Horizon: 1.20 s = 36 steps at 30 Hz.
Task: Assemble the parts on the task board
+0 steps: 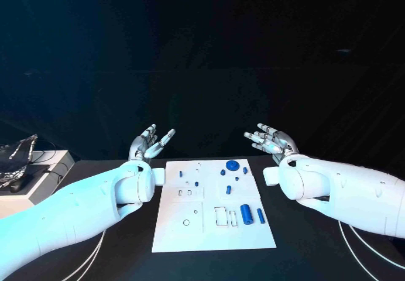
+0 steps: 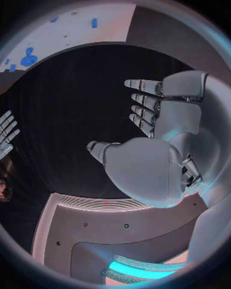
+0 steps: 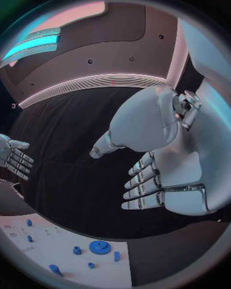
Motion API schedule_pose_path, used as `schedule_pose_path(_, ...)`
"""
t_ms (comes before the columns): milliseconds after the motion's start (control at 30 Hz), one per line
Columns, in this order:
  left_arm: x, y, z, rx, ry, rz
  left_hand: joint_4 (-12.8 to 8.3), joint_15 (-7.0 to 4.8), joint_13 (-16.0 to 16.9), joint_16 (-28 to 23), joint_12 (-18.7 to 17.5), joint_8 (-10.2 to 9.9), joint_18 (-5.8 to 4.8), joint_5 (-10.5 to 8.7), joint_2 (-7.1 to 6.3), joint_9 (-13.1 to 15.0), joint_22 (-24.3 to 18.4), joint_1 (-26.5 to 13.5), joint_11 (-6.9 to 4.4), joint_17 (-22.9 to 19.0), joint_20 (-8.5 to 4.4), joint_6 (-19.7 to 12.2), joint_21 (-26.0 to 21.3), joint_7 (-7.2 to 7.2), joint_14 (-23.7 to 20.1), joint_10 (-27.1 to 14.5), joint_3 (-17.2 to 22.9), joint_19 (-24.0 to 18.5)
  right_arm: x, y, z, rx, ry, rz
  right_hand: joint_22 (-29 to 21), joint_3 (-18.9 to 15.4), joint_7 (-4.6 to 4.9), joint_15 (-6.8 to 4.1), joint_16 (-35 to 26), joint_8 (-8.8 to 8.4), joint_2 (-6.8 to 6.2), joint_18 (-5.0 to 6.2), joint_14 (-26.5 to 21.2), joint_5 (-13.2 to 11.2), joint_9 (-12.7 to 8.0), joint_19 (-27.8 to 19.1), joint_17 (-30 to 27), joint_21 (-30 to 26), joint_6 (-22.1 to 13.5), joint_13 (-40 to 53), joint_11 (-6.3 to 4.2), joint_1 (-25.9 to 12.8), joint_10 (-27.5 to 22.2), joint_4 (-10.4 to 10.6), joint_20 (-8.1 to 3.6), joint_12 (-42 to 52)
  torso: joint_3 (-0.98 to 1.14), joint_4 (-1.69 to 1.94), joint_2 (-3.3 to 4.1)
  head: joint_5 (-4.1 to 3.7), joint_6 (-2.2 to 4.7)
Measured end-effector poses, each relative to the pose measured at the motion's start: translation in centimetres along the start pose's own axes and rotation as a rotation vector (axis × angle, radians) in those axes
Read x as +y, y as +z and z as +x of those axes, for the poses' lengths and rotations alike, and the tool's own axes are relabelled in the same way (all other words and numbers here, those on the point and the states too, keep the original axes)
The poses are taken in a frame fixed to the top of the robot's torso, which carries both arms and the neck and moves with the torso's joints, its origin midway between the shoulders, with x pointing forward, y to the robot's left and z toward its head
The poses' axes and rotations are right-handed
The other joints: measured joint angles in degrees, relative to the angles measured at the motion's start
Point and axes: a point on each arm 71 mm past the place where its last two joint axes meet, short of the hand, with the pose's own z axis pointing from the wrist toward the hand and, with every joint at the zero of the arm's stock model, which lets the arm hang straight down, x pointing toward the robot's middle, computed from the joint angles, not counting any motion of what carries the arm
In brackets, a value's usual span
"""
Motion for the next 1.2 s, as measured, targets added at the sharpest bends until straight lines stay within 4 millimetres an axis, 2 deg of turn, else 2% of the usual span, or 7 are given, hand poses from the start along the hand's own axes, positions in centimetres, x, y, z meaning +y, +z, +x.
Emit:
schedule_pose_path(267,0.2,0.4,-0.1,0.048,-0.006,-0.002,-3.37,2.35,0.68,0.89,0.62,0.69,0.00,0.67,3.20,0.64,0.70,1.96,3.38,0.63,0.46,9.19,2.08,0.89,9.75,9.94,-0.72,5.44,0.4,1.1,-0.7,0.083,-0.059,0.012,0.98,0.34,0.48,-1.32,0.76,0.47,0.86,1.36,12.33,-0.46,0.50,10.93,0.62,3.39,7.23,0.44,-0.91,4.21,8.92,-2.57,-0.77,0.66,-0.01,0.03,0.03,-0.12,-0.44)
schedule_pose_path(400,0.1,0.0,-1.2,0.085,-0.007,-0.002,-7.52,0.06,1.59,2.89,2.13,1.82,3.18,0.67,6.31,1.44,2.96,1.57,4.39,2.16,-0.78,24.54,8.09,2.13,34.41,30.05,-2.38,22.57,0.8,1.5,-1.4,0.119,-0.233,-0.072,1.70,1.38,1.20,-3.28,1.32,1.15,1.24,2.64,24.80,-1.61,0.96,19.86,1.09,6.35,16.97,0.93,-2.70,6.06,21.04,-3.95,-2.35,1.10,-0.09,0.08,0.32,-0.56,-1.37)
schedule_pose_path(467,-0.1,-0.2,-1.6,0.103,-0.006,0.002,-8.45,-2.53,2.17,5.42,3.27,2.67,4.96,0.67,7.37,1.87,4.11,1.73,2.87,3.38,-2.10,33.09,11.34,2.96,47.09,43.22,-2.69,28.89,1.0,1.5,-1.2,0.144,-0.304,-0.108,1.99,2.02,1.82,-4.29,1.60,1.33,1.26,2.65,29.62,-2.14,1.17,23.21,1.28,7.56,21.69,1.12,-3.59,6.30,26.13,-4.59,-3.32,1.11,-0.08,0.10,0.63,-0.70,-1.59)
schedule_pose_path(600,-0.6,-0.9,-1.7,0.164,-0.011,0.008,-9.44,-5.54,2.35,4.85,2.66,2.90,4.96,0.58,8.90,2.46,4.78,1.44,0.32,4.18,-4.85,46.02,14.44,2.41,58.20,53.40,-3.57,35.34,1.2,1.4,-0.7,0.208,-0.470,-0.166,2.66,3.71,3.27,-6.39,1.65,1.77,0.75,2.65,38.34,-3.28,1.59,29.23,1.53,10.10,31.09,1.35,-5.25,6.81,34.79,-5.71,-5.55,1.39,0.02,0.32,1.40,-0.99,-1.80)
schedule_pose_path(900,-2.1,-2.6,-1.0,0.301,-0.028,0.009,-10.14,-9.94,2.44,13.49,2.65,2.76,3.42,0.24,9.77,2.46,8.43,2.32,-2.46,12.28,-11.12,49.03,22.25,1.33,69.90,61.03,-7.50,44.61,1.6,1.7,0.4,0.306,-0.831,-0.247,6.71,5.09,1.57,-11.76,5.86,2.22,0.07,2.65,55.38,-4.66,2.13,40.93,3.63,18.91,43.87,1.59,-8.77,7.46,47.15,-6.82,-11.52,1.62,-0.08,1.57,3.37,-2.05,-1.81)
schedule_pose_path(967,-2.5,-2.9,-0.9,0.319,-0.031,0.012,-10.59,-10.53,2.41,19.50,2.44,2.45,1.27,0.24,10.21,2.43,10.72,2.96,-2.94,17.28,-13.44,49.23,25.80,1.13,68.47,61.58,-8.55,44.50,1.8,2.0,0.7,0.310,-0.892,-0.261,8.32,5.09,1.06,-13.02,9.68,2.22,-0.49,2.65,58.08,-4.77,2.13,43.61,5.48,21.81,45.28,1.62,-9.51,7.40,48.95,-6.82,-12.99,1.62,-0.16,1.88,3.86,-2.31,-1.66)
schedule_pose_path(1200,-4.0,-3.7,-0.6,0.368,-0.028,0.032,-12.83,-11.41,2.41,35.06,2.44,2.45,0.41,0.24,10.33,2.43,20.35,4.69,-3.69,28.73,-16.38,49.63,39.54,0.92,62.68,62.67,-9.33,41.11,2.4,3.1,1.3,0.297,-1.103,-0.298,18.05,5.67,0.07,-16.07,31.23,2.22,-1.78,2.13,62.66,-4.31,2.25,50.65,16.22,35.18,47.61,1.76,-11.25,6.11,52.35,-6.76,-17.16,1.83,-0.52,2.91,5.61,-3.41,-0.96)
